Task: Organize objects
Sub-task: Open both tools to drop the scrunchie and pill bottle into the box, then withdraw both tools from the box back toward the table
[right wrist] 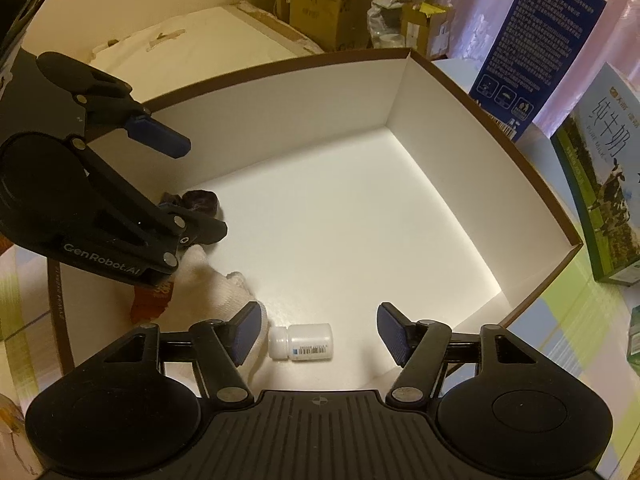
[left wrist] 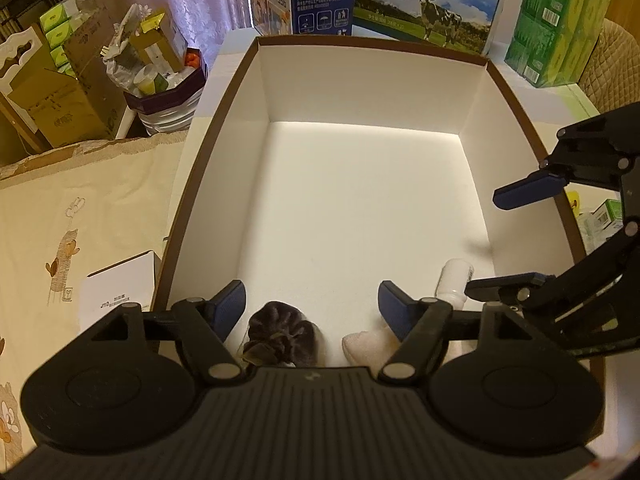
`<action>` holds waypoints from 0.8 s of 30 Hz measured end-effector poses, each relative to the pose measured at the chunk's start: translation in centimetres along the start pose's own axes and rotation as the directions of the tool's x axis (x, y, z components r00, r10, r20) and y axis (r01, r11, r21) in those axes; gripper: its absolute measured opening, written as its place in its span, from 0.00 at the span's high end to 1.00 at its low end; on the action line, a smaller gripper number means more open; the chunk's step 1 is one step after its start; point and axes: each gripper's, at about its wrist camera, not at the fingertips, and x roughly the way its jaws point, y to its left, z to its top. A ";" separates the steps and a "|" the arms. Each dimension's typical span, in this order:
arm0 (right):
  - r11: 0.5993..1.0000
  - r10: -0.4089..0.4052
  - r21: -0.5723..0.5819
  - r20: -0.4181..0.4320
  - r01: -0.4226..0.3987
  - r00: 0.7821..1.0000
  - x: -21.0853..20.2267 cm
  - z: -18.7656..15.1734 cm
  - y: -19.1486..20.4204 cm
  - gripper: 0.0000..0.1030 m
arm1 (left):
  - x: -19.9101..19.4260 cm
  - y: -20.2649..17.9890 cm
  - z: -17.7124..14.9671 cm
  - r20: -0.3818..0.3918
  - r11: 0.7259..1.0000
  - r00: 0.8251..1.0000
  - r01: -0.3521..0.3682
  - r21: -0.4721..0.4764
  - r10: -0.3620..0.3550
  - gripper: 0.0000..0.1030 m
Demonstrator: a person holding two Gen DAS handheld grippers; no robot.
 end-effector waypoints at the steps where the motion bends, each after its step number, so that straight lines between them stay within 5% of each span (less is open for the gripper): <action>1: 1.000 0.000 0.001 0.004 0.000 1.000 -0.1 0.0 0.0 0.40 | -0.2 0.0 0.0 0.003 1.000 1.000 0.000 -0.001 0.000 0.32; 24: 0.997 0.015 0.069 0.199 -0.029 0.980 -8.2 -3.9 1.1 0.40 | -9.6 -3.3 -2.9 0.148 0.999 0.989 0.012 -0.031 -0.008 0.31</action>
